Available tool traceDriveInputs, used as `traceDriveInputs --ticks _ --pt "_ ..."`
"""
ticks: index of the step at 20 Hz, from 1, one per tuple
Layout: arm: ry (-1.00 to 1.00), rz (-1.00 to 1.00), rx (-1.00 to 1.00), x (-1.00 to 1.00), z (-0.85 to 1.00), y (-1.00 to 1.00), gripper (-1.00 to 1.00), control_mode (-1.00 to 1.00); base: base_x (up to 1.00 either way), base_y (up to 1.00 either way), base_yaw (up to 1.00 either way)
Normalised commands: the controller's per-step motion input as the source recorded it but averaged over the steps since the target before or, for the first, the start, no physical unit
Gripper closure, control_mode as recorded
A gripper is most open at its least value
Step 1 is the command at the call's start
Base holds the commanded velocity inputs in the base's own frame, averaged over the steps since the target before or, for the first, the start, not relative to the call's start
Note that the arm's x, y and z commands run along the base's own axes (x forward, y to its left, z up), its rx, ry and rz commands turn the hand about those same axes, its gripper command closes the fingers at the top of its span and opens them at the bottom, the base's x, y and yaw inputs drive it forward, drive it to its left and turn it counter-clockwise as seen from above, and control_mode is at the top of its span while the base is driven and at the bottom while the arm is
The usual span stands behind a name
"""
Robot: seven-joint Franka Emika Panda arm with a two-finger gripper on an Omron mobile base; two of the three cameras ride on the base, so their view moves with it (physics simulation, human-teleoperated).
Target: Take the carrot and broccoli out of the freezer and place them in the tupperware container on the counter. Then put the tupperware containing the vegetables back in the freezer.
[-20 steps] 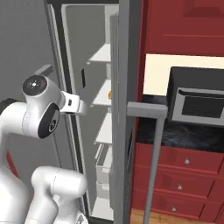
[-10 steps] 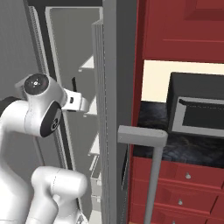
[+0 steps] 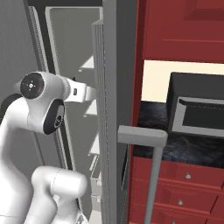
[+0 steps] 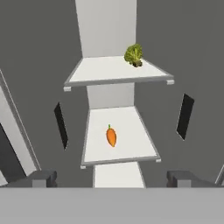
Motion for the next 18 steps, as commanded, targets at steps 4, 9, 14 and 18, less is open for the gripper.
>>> traceDriveInputs --ticks 4,9,14,18 --pt "-0.06 -0.07 0.00 0.59 0.51 -0.36 -1.00 -1.00 0.00 0.00 0.00" --pt "-0.01 -0.02 0.00 0.52 0.72 -0.18 -1.00 -1.00 0.00 0.00 0.00" --pt "0.00 0.00 0.00 0.85 0.32 -0.12 -1.00 -1.00 0.00 0.00 0.00" --pt "0.00 0.00 0.00 1.00 0.00 -0.25 -1.00 -1.00 0.00 0.00 0.00"
